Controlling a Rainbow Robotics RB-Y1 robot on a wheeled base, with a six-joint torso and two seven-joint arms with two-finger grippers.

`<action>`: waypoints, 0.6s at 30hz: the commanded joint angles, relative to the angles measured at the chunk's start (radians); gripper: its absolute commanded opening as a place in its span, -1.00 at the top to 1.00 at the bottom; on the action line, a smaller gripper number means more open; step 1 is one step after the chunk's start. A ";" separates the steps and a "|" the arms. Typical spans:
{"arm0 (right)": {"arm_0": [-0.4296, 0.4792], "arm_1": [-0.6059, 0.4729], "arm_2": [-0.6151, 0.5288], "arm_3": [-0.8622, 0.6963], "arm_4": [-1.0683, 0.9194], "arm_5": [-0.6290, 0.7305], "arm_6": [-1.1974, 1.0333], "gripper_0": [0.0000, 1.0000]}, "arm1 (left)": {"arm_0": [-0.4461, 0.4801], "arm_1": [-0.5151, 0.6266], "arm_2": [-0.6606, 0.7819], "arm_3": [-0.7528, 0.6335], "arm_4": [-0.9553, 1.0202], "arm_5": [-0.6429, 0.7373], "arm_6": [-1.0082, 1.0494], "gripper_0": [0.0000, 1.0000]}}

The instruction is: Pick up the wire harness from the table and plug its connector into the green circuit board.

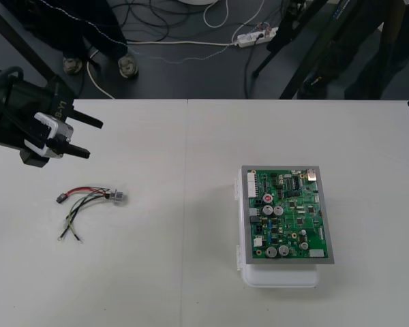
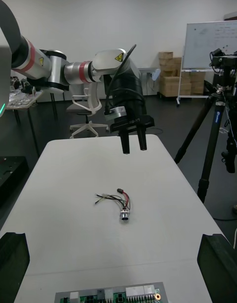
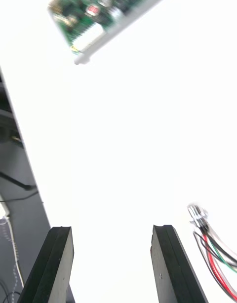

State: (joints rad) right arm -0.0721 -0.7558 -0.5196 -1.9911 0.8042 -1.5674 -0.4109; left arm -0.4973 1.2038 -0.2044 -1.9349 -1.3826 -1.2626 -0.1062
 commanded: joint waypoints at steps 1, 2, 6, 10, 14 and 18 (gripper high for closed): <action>0.034 -0.002 -0.028 0.015 -0.020 -0.003 0.115 -1.00 | -0.158 0.089 -0.145 -0.021 -0.058 0.089 -0.233 0.08; 0.037 -0.002 -0.028 0.015 -0.019 -0.003 0.115 -1.00 | -0.173 0.091 -0.162 -0.022 -0.069 0.091 -0.254 0.08; 0.066 -0.002 -0.030 0.015 -0.020 -0.003 0.106 -1.00 | -0.256 0.106 -0.268 -0.029 -0.130 0.121 -0.408 0.08; 0.097 -0.004 -0.031 0.015 -0.045 -0.003 0.106 -1.00 | -0.343 0.126 -0.382 -0.030 -0.151 0.158 -0.530 0.07; 0.089 -0.011 -0.023 0.015 -0.049 -0.003 0.104 -1.00 | -0.449 0.149 -0.537 -0.030 -0.165 0.196 -0.658 0.07; 0.084 -0.014 -0.019 0.015 -0.056 -0.003 0.101 -1.00 | -0.573 0.168 -0.696 -0.030 -0.174 0.210 -0.768 0.07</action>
State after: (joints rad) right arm 0.0058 -0.7558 -0.5199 -1.9703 0.7708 -1.5674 -0.3103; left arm -0.9248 1.3122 -0.7786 -1.9446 -1.5429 -1.1246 -0.7970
